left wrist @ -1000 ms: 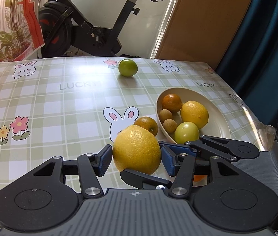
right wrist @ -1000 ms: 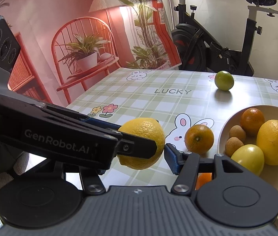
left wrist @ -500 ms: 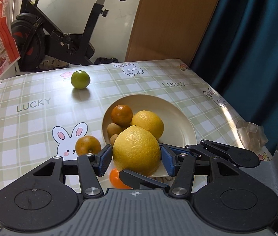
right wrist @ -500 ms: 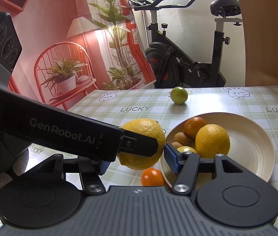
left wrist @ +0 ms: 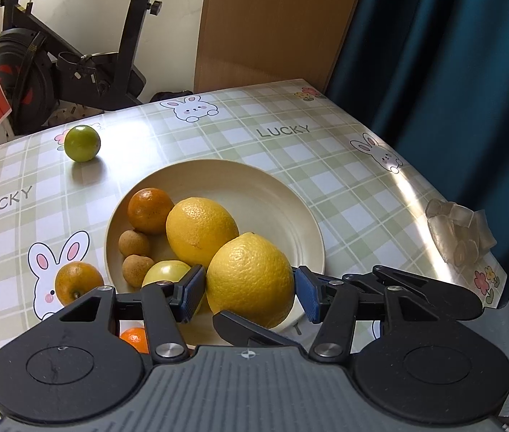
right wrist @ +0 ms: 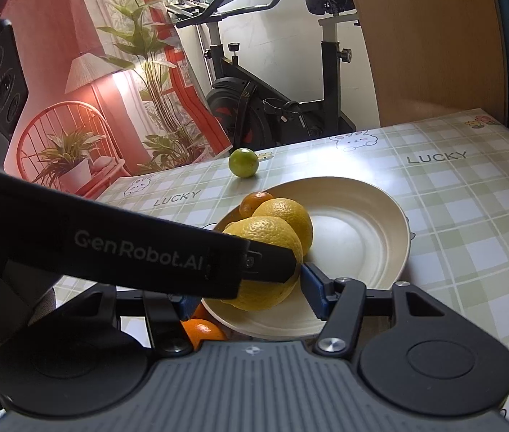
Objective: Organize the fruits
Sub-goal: 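Carry the second lemon onto the beige plate and open both tools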
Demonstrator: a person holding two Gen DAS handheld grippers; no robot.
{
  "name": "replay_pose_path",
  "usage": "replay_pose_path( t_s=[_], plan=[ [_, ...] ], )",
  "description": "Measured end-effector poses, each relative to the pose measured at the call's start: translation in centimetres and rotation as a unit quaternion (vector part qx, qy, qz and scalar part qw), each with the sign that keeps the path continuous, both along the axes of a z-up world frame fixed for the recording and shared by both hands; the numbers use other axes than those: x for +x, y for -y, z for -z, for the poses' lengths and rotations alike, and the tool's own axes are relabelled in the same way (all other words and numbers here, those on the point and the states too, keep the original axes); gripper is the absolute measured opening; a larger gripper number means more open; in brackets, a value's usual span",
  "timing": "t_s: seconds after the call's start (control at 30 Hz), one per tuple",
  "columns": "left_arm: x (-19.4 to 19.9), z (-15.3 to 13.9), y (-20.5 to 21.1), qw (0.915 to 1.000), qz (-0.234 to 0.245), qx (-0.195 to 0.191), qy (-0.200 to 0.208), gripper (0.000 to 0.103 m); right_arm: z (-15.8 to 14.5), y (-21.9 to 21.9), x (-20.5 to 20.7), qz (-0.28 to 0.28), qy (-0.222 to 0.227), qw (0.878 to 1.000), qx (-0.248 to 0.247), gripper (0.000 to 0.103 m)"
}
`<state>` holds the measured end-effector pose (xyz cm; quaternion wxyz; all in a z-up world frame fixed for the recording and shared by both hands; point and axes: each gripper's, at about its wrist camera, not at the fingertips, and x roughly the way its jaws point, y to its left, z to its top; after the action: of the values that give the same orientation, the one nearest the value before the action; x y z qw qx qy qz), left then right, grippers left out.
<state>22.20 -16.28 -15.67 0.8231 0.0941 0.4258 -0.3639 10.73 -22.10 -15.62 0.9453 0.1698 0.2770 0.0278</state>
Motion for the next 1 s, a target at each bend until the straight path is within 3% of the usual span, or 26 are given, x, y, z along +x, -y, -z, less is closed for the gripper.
replay_pose_path(
  t_s=[0.73,1.0],
  plan=[
    [0.3,1.7,1.8,0.9987,0.006,0.05,0.009,0.058,2.2,1.4,0.3,0.008,-0.018,0.999,0.035,0.059],
    [0.3,1.6,1.7,0.9986,0.003,0.049,0.019,0.057,2.6,1.4,0.7,0.007,-0.02,0.999,0.034,0.06]
  ],
)
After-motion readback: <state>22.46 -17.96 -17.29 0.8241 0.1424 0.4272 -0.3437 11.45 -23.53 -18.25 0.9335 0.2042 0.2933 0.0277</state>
